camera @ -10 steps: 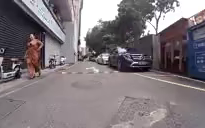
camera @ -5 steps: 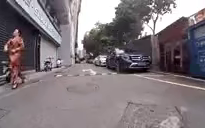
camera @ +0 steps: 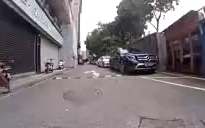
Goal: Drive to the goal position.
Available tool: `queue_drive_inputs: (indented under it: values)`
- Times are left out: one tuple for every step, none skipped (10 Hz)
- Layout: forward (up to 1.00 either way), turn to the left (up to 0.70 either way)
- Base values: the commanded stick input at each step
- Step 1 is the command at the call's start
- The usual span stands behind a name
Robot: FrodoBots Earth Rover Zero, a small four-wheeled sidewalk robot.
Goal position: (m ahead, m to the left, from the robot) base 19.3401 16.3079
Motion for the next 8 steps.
queue_drive_inputs:
  values:
    - [0.70, 0.08]
    - [0.70, 0.00]
    - [0.70, 0.00]
    - [0.70, 0.00]
    - [0.70, 0.00]
    - [0.70, 0.00]
    - [0.70, 0.00]
    - [0.70, 0.00]
